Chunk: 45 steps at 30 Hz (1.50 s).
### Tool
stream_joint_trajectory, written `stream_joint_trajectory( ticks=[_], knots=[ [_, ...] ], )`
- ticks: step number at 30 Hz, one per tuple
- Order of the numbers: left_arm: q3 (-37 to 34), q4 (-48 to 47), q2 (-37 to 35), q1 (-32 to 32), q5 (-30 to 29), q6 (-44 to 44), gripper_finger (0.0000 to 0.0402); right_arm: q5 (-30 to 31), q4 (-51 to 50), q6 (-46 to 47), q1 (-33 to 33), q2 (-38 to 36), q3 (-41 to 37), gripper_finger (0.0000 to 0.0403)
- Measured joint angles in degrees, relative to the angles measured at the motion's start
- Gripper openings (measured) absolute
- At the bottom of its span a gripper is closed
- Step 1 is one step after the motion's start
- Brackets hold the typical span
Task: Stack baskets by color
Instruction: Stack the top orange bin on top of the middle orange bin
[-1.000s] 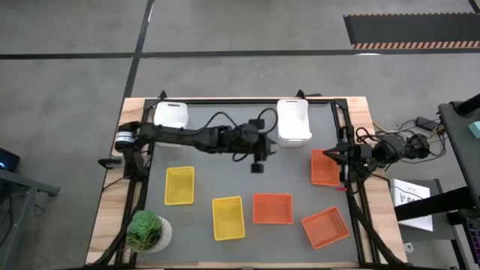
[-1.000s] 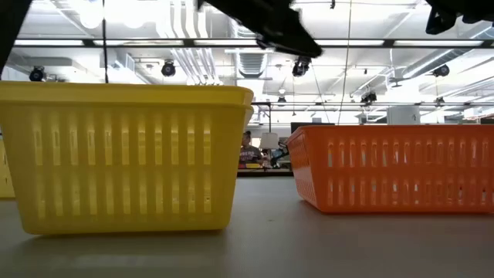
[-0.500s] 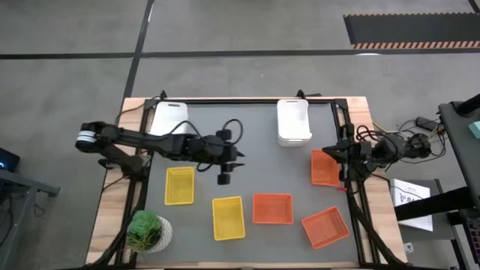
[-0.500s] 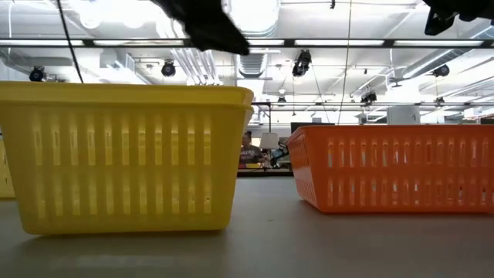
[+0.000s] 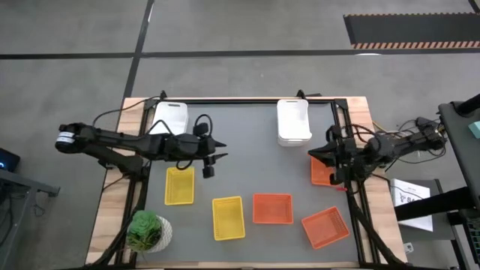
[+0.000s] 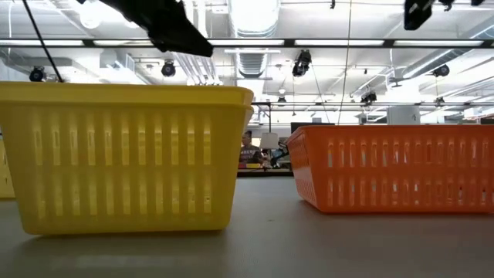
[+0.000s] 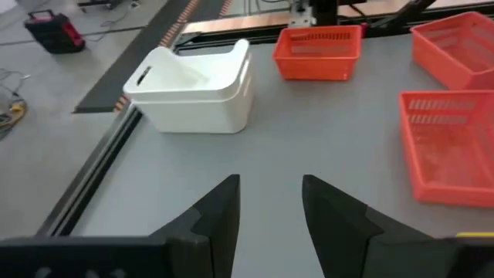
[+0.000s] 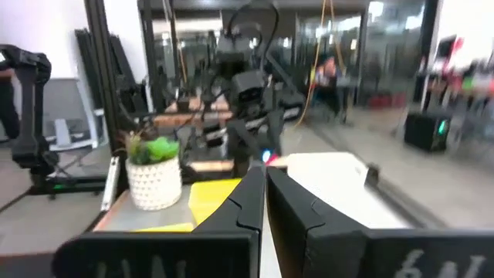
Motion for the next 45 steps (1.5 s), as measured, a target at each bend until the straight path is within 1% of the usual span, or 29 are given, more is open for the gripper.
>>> stream_joint_trajectory(
  ticks=[2,6,9,12,13,15,18,20,25,29,35,40,45],
  knots=[
    [-0.7,0.1,-1.0,0.0,-1.0,0.0,0.0125,0.0,-3.0,4.0,0.0,3.7,3.1,0.0009],
    [-1.9,1.4,-1.8,0.1,-1.9,1.7,0.0125,0.0,-12.7,12.3,0.0,11.1,10.1,0.0009],
    [-3.1,5.1,-1.6,0.1,-2.0,3.0,0.0125,0.0,-21.4,18.4,-0.1,16.3,15.7,0.0009],
    [-4.2,9.3,-1.0,0.0,-1.9,2.9,0.0125,-0.3,-29.8,21.9,-0.4,21.5,21.0,0.0009],
    [-4.6,11.9,-0.5,0.0,-1.9,2.6,0.0125,-0.3,-32.3,22.2,-0.7,23.0,22.7,0.0009],
    [-5.1,17.7,0.5,-0.1,-1.3,2.5,0.0125,-0.1,-34.3,21.8,-1.8,25.7,26.7,0.0009],
    [-5.8,26.5,2.2,-0.3,1.7,2.4,0.0125,-0.1,-38.7,20.0,-4.7,30.1,31.6,0.0009],
    [-6.4,29.6,3.1,-0.4,3.1,2.4,0.0125,-1.5,-40.4,19.3,-6.4,33.3,35.0,0.0009],
    [-7.5,34.5,4.7,-0.4,3.3,2.5,0.0125,-6.1,-47.1,19.3,-9.1,39.6,42.2,0.0009],
    [-7.7,39.4,6.2,-0.3,3.1,2.5,0.0125,-6.5,-51.2,19.1,-10.0,44.2,46.0,0.0009],
    [-7.6,39.2,6.3,-0.3,3.1,2.7,0.0125,-6.5,-54.1,18.3,-10.0,47.9,48.1,0.0009],
    [-7.6,39.4,6.3,-0.3,3.1,2.8,0.0125,-6.6,-54.2,18.2,-10.0,49.1,48.4,0.0009],
    [-7.5,42.3,6.4,-0.3,3.1,2.9,0.0125,-6.6,-54.2,19.4,-11.1,49.3,48.4,0.0009]
  ],
)
